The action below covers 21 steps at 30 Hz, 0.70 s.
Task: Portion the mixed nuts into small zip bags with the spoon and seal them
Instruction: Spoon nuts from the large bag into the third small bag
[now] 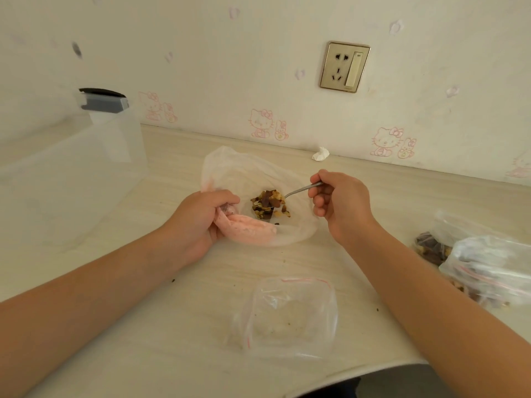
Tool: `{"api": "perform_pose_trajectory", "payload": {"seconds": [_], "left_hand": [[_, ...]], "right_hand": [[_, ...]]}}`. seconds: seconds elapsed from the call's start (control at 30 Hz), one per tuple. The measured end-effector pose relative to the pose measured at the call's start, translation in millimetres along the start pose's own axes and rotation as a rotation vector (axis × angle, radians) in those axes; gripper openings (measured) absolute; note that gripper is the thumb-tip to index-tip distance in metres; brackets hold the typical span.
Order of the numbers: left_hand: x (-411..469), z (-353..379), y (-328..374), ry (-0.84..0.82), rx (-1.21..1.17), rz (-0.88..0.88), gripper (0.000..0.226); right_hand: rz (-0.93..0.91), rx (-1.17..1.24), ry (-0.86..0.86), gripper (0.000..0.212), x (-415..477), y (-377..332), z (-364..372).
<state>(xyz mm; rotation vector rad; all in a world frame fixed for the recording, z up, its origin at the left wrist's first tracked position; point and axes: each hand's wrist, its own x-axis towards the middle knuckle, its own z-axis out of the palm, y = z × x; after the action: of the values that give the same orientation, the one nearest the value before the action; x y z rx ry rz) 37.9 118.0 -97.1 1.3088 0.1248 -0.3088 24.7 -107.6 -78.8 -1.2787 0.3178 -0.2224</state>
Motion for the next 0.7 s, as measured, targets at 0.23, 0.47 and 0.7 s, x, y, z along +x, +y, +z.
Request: {"api": "perform_pose_trajectory", "payload": {"seconds": [0.23, 0.47, 0.7], "left_hand": [[-19, -7, -10, -0.005, 0.033, 0.039, 0.024], [-26, -2, -9, 0.028, -0.01, 0.068, 0.017], [-26, -2, -9, 0.033, -0.025, 0.065, 0.015]], "right_hand": [[-0.002, -0.014, -0.013, 0.024, -22, 3, -4], [-0.031, 0.02, -0.003, 0.024, -42, -10, -5], [-0.057, 0.046, -0.03, 0.026, -82, -35, -21]]}}
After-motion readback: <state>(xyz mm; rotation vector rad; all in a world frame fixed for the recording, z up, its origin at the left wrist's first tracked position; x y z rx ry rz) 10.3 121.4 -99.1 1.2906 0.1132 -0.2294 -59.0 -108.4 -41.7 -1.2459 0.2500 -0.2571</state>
